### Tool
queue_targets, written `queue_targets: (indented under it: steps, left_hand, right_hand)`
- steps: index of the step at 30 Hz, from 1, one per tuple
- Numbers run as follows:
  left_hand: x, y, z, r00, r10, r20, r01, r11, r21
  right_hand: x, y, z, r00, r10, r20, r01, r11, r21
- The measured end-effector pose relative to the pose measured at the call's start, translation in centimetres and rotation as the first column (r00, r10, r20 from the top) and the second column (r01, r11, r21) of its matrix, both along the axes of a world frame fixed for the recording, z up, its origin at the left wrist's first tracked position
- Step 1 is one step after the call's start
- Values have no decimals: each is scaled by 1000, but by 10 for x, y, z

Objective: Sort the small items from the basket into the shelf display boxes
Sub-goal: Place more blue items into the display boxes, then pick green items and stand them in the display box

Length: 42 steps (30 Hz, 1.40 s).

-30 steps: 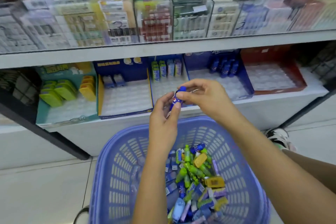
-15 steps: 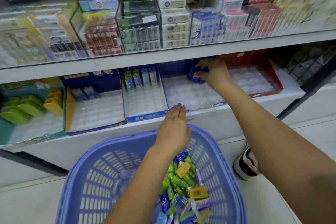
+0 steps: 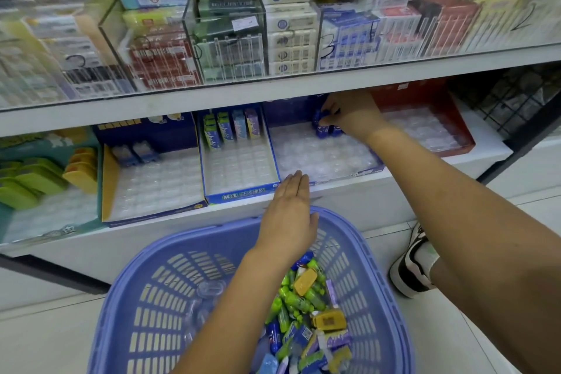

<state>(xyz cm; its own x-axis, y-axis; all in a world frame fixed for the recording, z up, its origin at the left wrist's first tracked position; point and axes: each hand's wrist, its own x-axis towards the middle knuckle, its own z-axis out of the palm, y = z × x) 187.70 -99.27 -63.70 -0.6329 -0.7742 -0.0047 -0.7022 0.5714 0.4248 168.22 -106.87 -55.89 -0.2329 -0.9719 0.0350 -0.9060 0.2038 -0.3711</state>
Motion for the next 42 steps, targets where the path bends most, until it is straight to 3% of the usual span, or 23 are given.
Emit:
queue_targets:
  steps: [8,10,12,15,16,18,20,22,25,28,29,31,34,39,42]
  left_hand:
    - [0,-4,5,999,-21,37,19,998,61]
    - [2,-3,8,999,-18,-43,22,994,108]
    - [10,5,6,971,43,-235,-17,994,110]
    - [32,15,-20,900,155,-408,-127,987,93]
    - [40,18,-35,902,201,-383,-150,976,158]
    - [55,23,-66,930,293,-221,-202,911,359]
    - [70,30,-99,961,275,-19,-230,837,497]
    - [83,39,-128,978,200,66,-200,785,587]
    - [93,49,-160,984,159,79,-171,738,653]
    - [89,50,-181,988,129,84,-152,745,649]
    - [86,51,-188,988,129,89,-156,745,649]
    - [81,53,-199,981,171,86,-185,729,659]
    - [80,56,-212,932,348,98,-326,689,648]
    - [79,51,-220,837,546,33,-396,563,725]
    - [85,46,-222,753,653,79,-391,349,852]
  right_hand:
    - [13,-17,-2,984,-11,-178,33,992,123]
    - [18,-13,-1,964,-34,-264,64,992,105]
    - [27,5,-7,945,-59,-322,65,998,6]
    - [57,54,-26,999,48,-13,-49,995,-88]
    - [69,72,-37,994,97,47,-95,995,-31]
    - [94,101,-68,984,168,65,-179,954,239]
    - [115,121,-107,981,188,48,-184,816,547]
    - [128,134,-151,985,172,11,-126,673,729]
    - [136,144,-206,979,192,-71,-36,501,865]
    - [141,147,-238,981,125,-150,83,429,899]
    - [142,148,-246,983,90,-161,104,449,888]
    - [147,153,-261,989,-10,-149,127,582,803]
    - [159,168,-279,991,-114,-69,132,753,645]
    - [166,170,-290,977,24,-213,111,791,601]
    - [166,169,-294,972,133,-195,14,791,612]
